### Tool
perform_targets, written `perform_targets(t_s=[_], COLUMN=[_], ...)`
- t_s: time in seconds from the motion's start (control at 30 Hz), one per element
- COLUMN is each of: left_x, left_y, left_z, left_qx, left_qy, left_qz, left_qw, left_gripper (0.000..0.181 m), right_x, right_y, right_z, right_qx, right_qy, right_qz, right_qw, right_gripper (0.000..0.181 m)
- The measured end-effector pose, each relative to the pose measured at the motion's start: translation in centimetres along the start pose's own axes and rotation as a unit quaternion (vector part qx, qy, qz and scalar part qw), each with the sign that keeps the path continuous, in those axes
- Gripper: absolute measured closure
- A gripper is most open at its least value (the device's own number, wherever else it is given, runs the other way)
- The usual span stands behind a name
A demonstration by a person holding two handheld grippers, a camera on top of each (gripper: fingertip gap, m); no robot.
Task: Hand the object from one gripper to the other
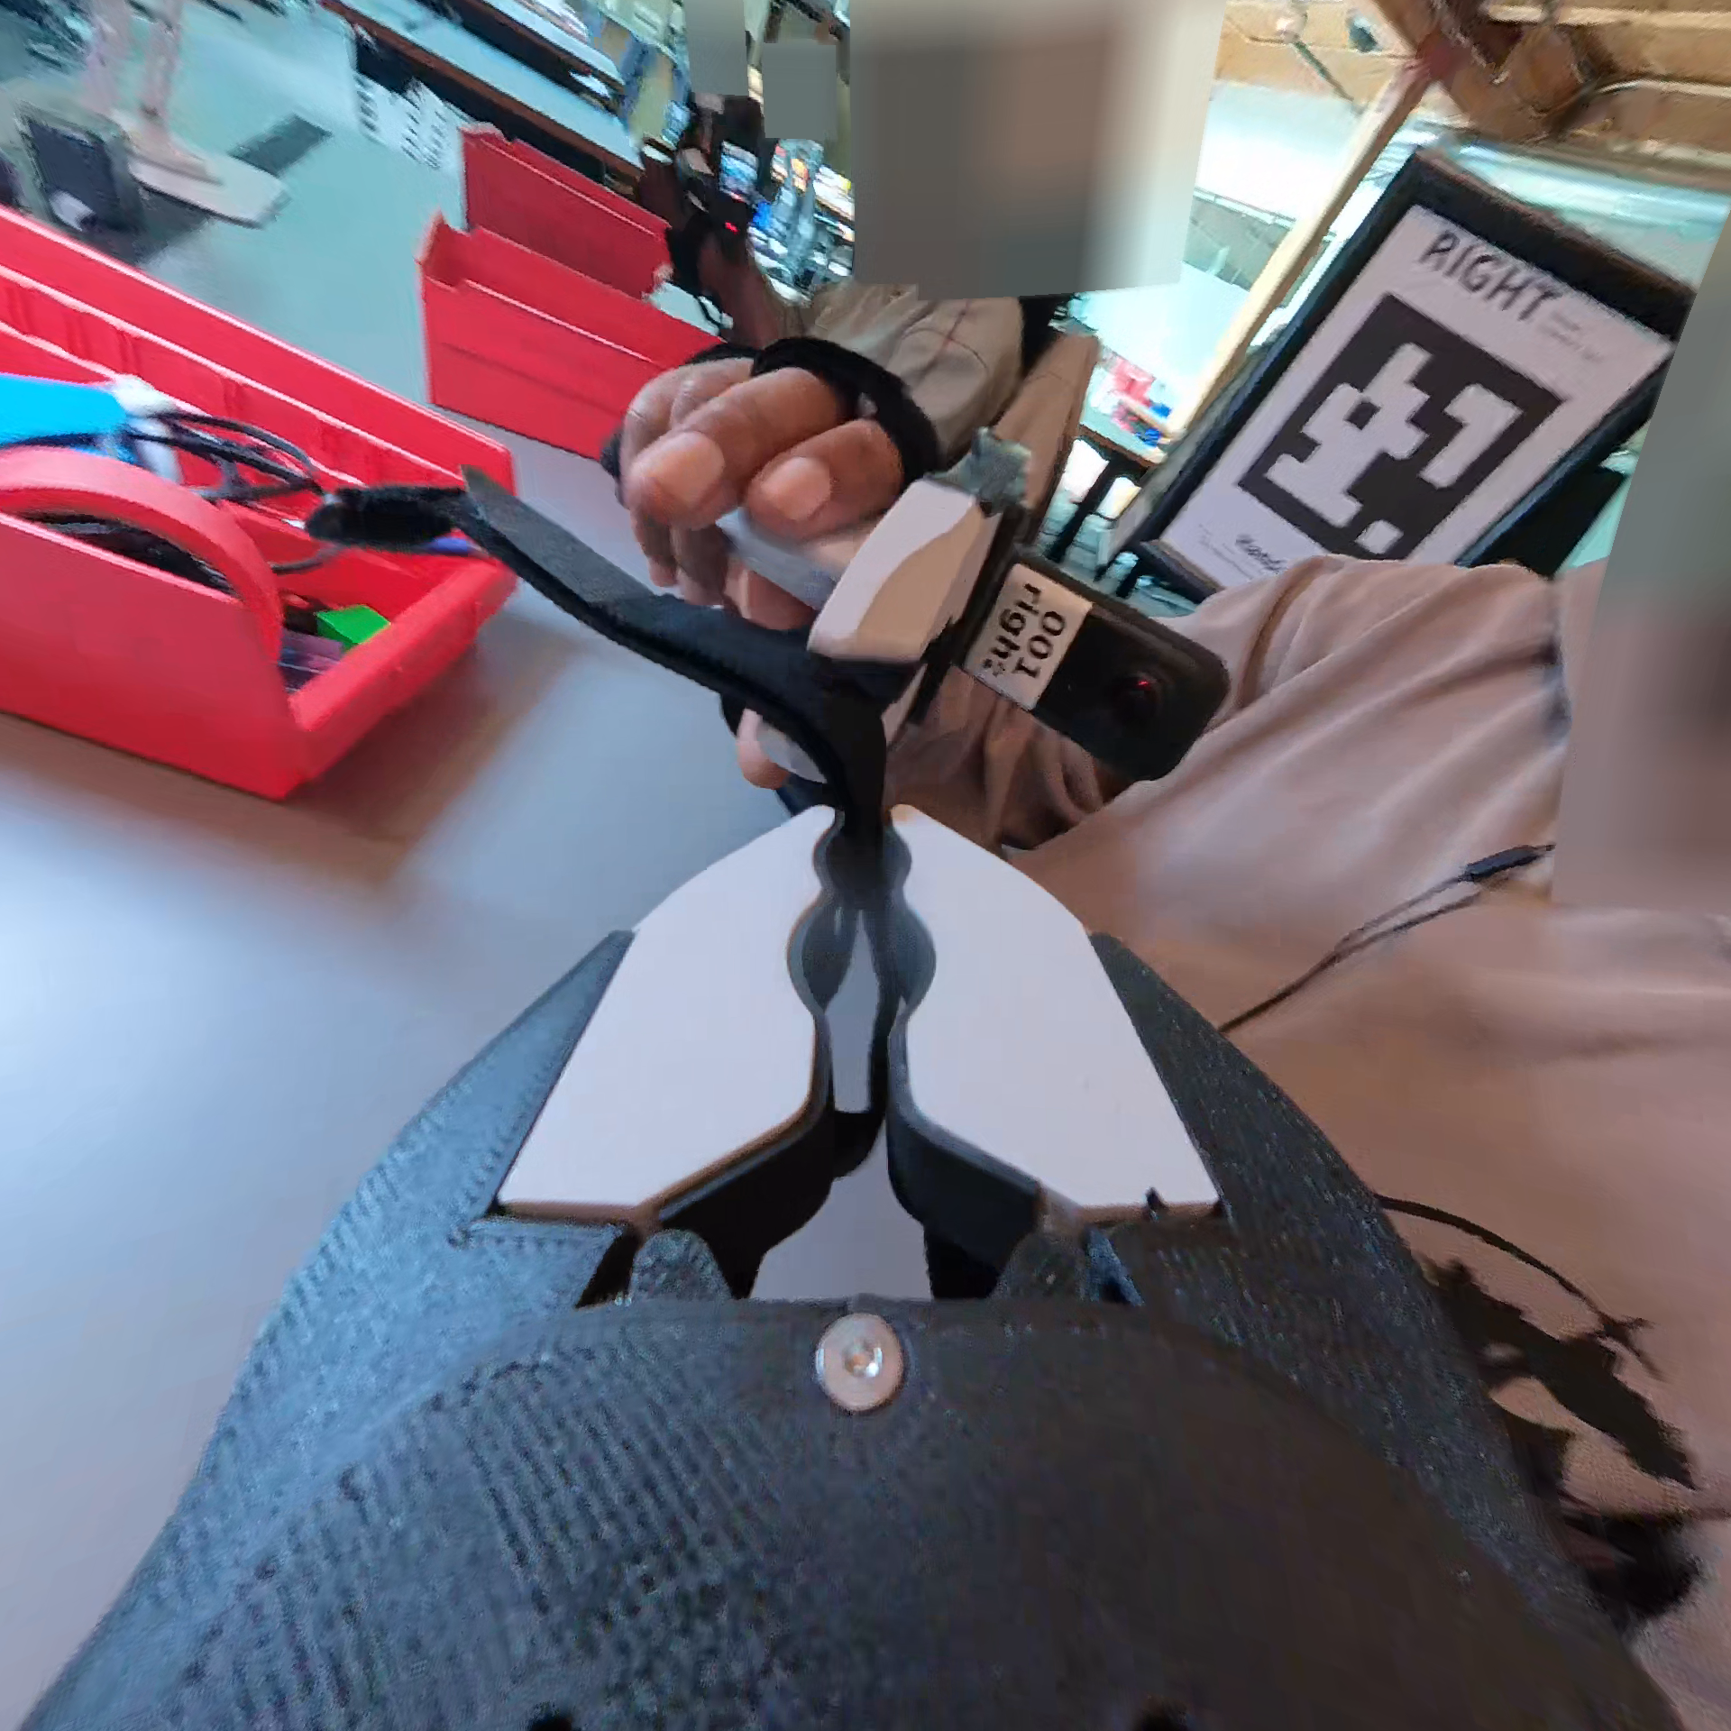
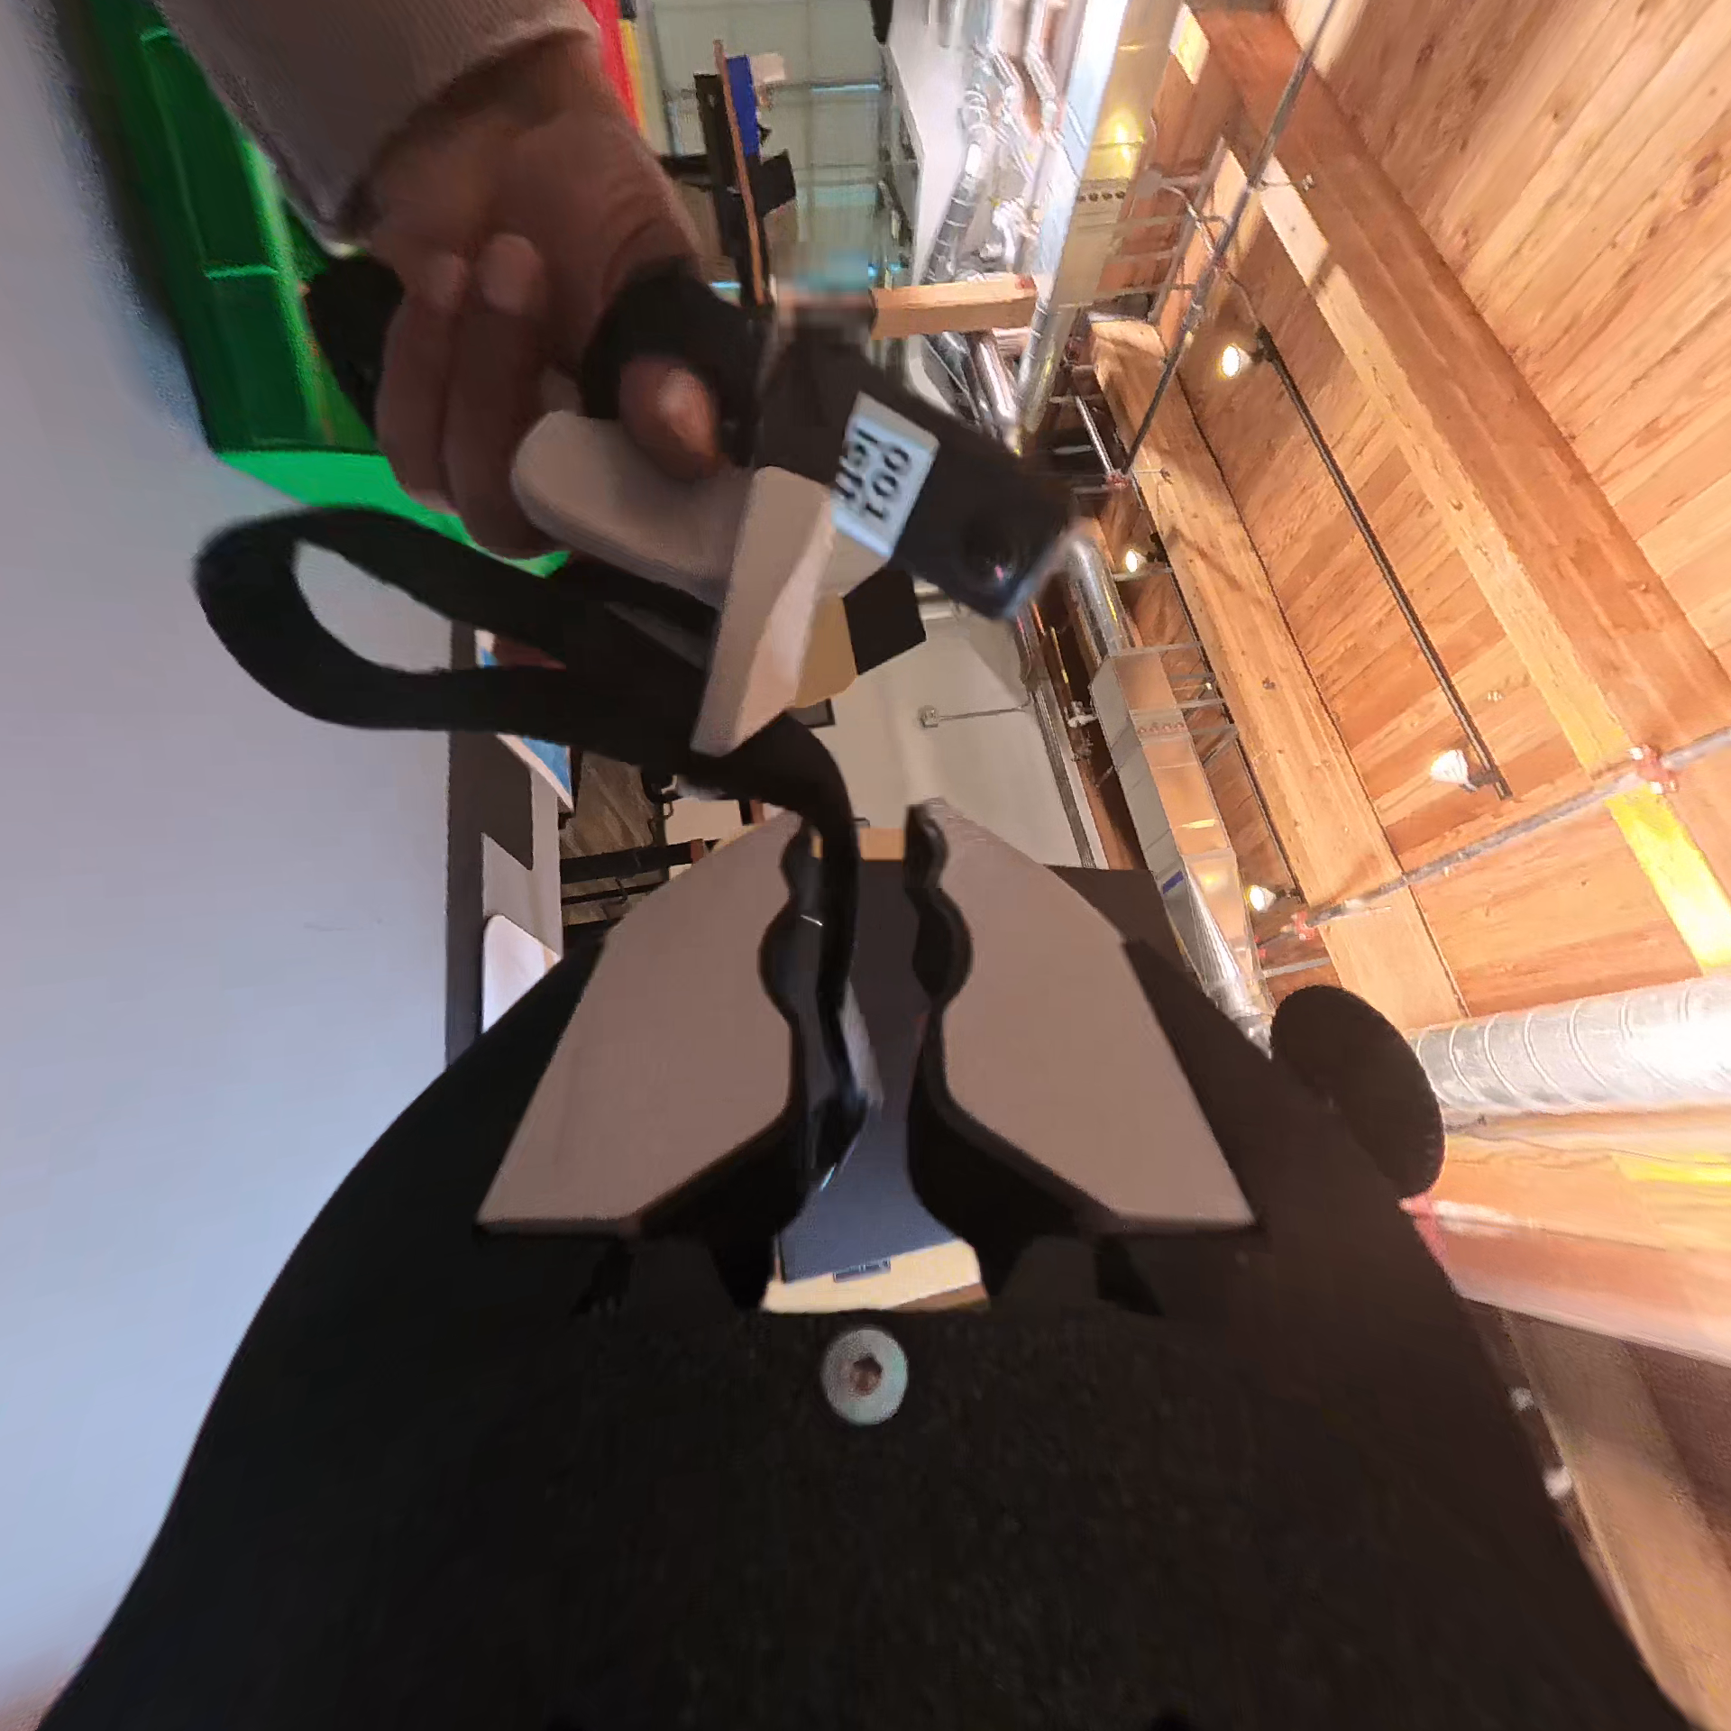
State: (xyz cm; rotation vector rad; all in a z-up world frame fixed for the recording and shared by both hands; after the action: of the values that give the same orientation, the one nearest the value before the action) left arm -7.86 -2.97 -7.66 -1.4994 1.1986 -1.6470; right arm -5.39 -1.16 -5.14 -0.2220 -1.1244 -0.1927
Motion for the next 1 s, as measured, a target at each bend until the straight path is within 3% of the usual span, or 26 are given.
perform_targets(t_s=[0.1, 0.2, 0.3, 0.37, 0.43, 0.5, 0.57, 0.63, 0.7, 0.73, 0.77, 0.8, 0.9, 1.0], left_x=[-1.6, -2.2, -2.2, -2.0, -1.9, -1.8, -1.8, -1.9, -2.0, -1.9, -1.8, -1.7, -1.2, 1.0], left_y=[-1.3, -2.9, -3.6, -3.8, -3.5, -3.0, -2.4, -1.8, -1.3, -1.0, -0.7, -0.6, -1.4, -3.8], left_z=[-2.3, -5.4, -6.8, -6.1, -4.3, -2.3, -0.4, 1.1, 2.1, 2.6, 3.0, 3.0, 1.6, 0.8], left_qx=[0.002, -0.020, -0.055, -0.058, -0.064, -0.070, -0.070, -0.064, -0.065, -0.065, -0.068, -0.073, -0.062, 0.015], left_qy=[-0.132, -0.280, -0.357, -0.360, -0.337, -0.308, -0.278, -0.245, -0.225, -0.210, -0.195, -0.188, -0.198, -0.171], left_qz=[0.067, 0.175, 0.250, 0.294, 0.316, 0.329, 0.332, 0.318, 0.309, 0.302, 0.292, 0.283, 0.268, 0.256], left_qw=[0.989, 0.944, 0.898, 0.884, 0.884, 0.890, 0.899, 0.914, 0.922, 0.928, 0.934, 0.938, 0.941, 0.951], left_gripper=[0.176, 0.176, 0.176, 0.176, 0.176, 0.176, 0.176, 0.176, 0.176, 0.176, 0.176, 0.175, 0.150, 0.140], right_x=[2.9, 6.3, 8.8, 9.3, 9.2, 8.5, 7.7, 7.0, 6.4, 6.0, 5.8, 5.7, 5.4, 3.5], right_y=[1.8, 4.1, 5.3, 5.6, 5.5, 5.5, 5.1, 3.7, 2.0, 1.8, 1.9, 1.7, 0.9, 0.4], right_z=[-0.1, -0.7, -1.2, -1.2, -1.2, -0.9, -0.6, -0.5, -0.7, -0.6, -0.5, -0.7, -1.3, -1.2], right_qx=[-0.040, -0.082, -0.077, -0.063, -0.040, -0.031, -0.026, -0.010, 0.011, -0.003, -0.011, -0.009, -0.029, -0.057], right_qy=[0.017, 0.022, 0.002, -0.037, -0.072, -0.095, -0.120, -0.153, -0.185, -0.183, -0.170, -0.175, -0.221, -0.239], right_qz=[0.071, 0.257, 0.498, 0.641, 0.732, 0.777, 0.795, 0.787, 0.762, 0.735, 0.701, 0.679, 0.648, 0.600], right_qw=[0.997, 0.963, 0.864, 0.764, 0.676, 0.621, 0.594, 0.597, 0.620, 0.653, 0.692, 0.713, 0.728, 0.762], right_gripper=[0.136, 0.135, 0.139, 0.140, 0.139, 0.133, 0.128, 0.131, 0.156, 0.177, 0.177, 0.177, 0.178, 0.177])
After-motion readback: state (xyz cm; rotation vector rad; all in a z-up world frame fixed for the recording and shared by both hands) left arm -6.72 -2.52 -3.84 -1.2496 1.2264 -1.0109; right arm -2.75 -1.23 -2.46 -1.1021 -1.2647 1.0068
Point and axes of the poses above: each gripper's, where its closed fingertips meet, z out along the fingers, y out of its underside, x = y × z across the jaws, the point moved 2 cm from there along -z, back along the fingers, and after that the axes turned 15 degrees about y, right-handed, at the moved point
